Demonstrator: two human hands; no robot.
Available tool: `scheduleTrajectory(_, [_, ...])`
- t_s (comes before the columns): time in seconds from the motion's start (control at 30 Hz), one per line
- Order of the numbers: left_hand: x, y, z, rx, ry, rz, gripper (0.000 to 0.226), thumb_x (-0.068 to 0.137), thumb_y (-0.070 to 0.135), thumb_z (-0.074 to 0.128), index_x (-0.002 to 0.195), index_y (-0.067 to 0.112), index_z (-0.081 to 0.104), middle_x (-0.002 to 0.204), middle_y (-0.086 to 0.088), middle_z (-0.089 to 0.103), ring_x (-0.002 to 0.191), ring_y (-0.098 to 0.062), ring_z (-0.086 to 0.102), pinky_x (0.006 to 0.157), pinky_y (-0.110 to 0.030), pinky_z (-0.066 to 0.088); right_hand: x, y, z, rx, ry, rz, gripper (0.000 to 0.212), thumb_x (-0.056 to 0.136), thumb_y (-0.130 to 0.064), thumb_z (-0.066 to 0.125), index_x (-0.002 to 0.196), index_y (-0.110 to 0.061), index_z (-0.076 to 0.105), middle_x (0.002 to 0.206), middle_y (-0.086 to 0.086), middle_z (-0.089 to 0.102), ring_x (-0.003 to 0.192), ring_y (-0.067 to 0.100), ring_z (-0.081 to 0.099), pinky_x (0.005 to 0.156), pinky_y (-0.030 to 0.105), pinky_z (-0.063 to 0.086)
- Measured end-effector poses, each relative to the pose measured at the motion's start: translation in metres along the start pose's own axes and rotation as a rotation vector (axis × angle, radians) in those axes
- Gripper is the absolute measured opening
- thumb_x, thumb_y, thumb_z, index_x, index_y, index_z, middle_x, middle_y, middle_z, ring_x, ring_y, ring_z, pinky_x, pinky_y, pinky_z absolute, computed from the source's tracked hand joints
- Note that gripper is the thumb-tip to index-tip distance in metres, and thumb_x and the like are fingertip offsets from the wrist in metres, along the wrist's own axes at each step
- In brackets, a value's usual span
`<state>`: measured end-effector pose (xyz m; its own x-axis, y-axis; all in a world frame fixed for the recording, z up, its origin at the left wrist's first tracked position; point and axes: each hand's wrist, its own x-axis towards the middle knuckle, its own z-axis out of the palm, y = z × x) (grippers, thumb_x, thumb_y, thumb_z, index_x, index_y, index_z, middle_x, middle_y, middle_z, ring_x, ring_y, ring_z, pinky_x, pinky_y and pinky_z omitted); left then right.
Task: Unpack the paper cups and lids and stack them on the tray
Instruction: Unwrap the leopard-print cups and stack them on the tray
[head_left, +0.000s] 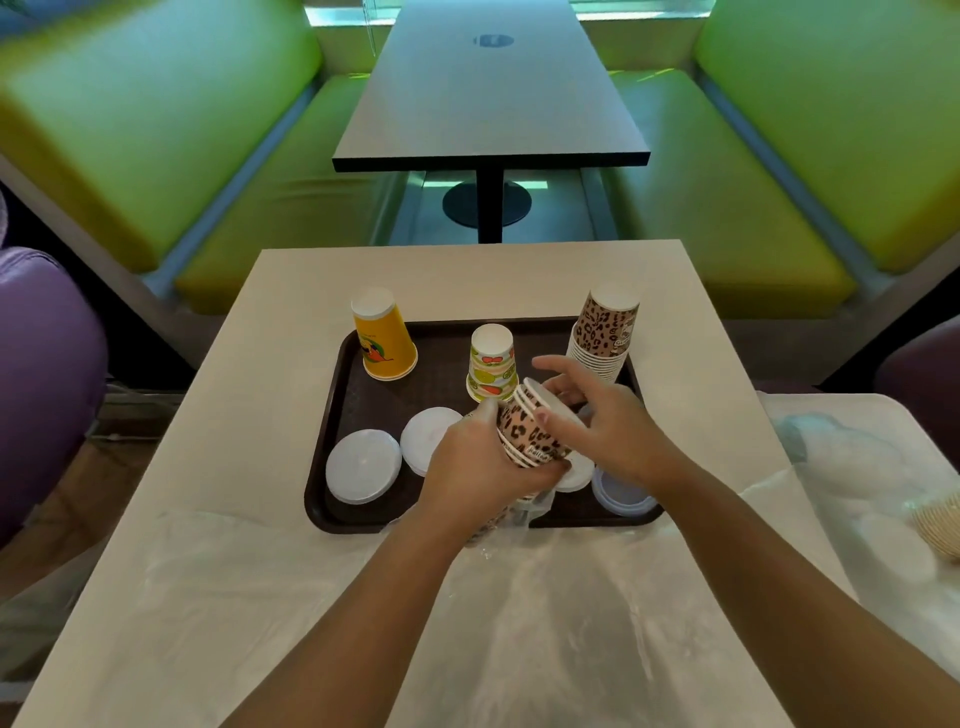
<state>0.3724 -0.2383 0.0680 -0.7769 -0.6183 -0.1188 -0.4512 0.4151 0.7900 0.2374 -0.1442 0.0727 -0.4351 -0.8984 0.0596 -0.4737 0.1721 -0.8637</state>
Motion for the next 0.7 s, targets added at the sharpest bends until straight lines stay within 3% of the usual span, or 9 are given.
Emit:
scheduleTrajectory(0.17, [-0.0029,0.0017,0.0033,-0.047,0.000,0.045,0.076,0.066,0.042,0.083,0.130,0.028,0.044,0.112,0.012,0.062,0.102,-0.004,0.059,0.086,-0.022,0.052,-0.0012,-0.0038,-0.0064,-0.032,-0.047,0.015,0.050,0.086,-0.026,0.066,0.132,-0.029,0.046,0.097,-0.023,0.057,0.089,-0.013,0.057,0.075,0.012,0.049])
scheduleTrajectory(0.3, [-0.0005,0.0064,0.0068,-0.080,0.044,0.100,0.072,0.066,0.043,0.082,0.126,0.026,0.046,0.106,0.012,0.064,0.095,-0.003,0.062,0.079,-0.019,0.053,-0.0017,-0.0048,-0.0012,0.038,-0.030,0.028,0.051,0.086,-0.021,0.067,0.129,-0.032,0.044,0.098,-0.019,0.058,0.085,-0.013,0.058,0.071,0.007,0.048])
scheduleTrajectory(0.47, [0.0014,0.0037,0.0070,-0.051,0.061,0.113,0.074,0.062,0.059,0.072,0.123,0.026,0.046,0.104,0.010,0.066,0.092,-0.006,0.064,0.078,-0.032,0.057,-0.0003,-0.0058,-0.0009,0.054,-0.045,0.044,0.045,0.086,-0.021,0.067,0.121,-0.037,0.044,0.098,-0.017,0.058,0.082,-0.015,0.058,0.067,0.004,0.045])
scheduleTrajectory(0.7, [0.0056,0.0011,0.0074,-0.033,0.074,0.115,0.064,0.066,0.049,0.076,0.119,0.025,0.049,0.100,0.009,0.065,0.090,-0.007,0.063,0.076,-0.034,0.057,0.0046,-0.0041,0.0009,0.031,-0.030,0.062,0.050,0.086,-0.026,0.066,0.129,-0.034,0.044,0.096,-0.017,0.059,0.084,-0.010,0.059,0.070,0.010,0.048])
